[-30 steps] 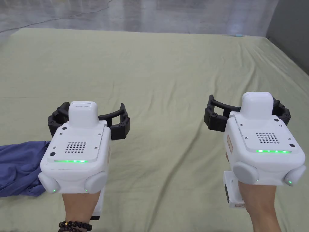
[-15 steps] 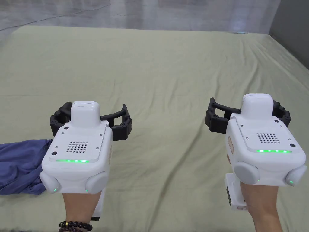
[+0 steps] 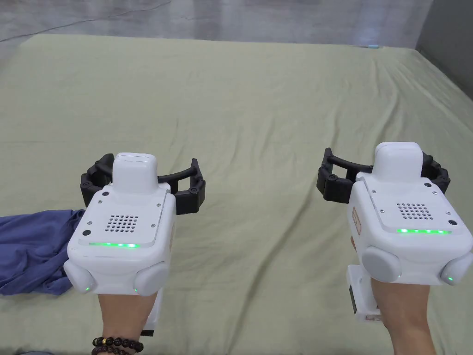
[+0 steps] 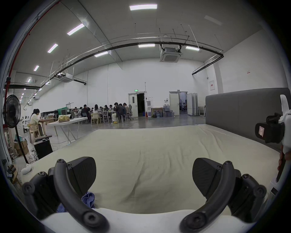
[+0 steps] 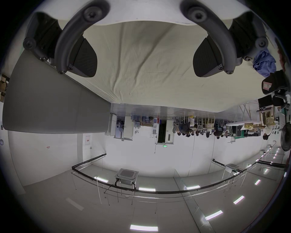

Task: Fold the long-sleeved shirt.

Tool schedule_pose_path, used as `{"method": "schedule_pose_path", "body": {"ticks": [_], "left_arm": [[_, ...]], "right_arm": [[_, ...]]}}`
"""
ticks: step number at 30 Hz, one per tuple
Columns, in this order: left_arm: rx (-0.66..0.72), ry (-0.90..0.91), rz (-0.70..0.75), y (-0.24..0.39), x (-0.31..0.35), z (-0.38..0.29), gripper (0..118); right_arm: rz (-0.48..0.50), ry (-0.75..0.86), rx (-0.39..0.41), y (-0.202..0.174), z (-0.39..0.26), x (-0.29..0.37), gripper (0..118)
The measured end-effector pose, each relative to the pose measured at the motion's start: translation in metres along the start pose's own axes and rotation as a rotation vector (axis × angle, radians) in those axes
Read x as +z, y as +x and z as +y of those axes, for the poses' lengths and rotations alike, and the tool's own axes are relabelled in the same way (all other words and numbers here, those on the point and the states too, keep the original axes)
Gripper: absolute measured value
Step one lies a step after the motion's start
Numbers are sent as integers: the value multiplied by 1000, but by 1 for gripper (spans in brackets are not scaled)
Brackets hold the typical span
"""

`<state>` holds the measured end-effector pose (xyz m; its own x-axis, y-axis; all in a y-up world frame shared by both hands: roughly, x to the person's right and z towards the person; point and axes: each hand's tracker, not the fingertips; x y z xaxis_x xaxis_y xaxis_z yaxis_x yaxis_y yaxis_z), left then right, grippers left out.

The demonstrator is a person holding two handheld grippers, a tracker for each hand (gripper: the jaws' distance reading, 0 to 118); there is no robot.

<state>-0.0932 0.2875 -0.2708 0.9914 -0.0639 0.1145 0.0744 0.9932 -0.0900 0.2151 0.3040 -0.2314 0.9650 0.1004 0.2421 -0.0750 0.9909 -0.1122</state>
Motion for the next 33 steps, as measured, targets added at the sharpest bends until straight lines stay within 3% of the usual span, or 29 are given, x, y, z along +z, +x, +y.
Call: {"method": "schedule_pose_path", "body": {"ticks": [33], "left_arm": [[-29, 11, 8, -2, -2, 1, 118]], "right_arm": [[14, -12, 4, -4, -2, -3, 118]]}}
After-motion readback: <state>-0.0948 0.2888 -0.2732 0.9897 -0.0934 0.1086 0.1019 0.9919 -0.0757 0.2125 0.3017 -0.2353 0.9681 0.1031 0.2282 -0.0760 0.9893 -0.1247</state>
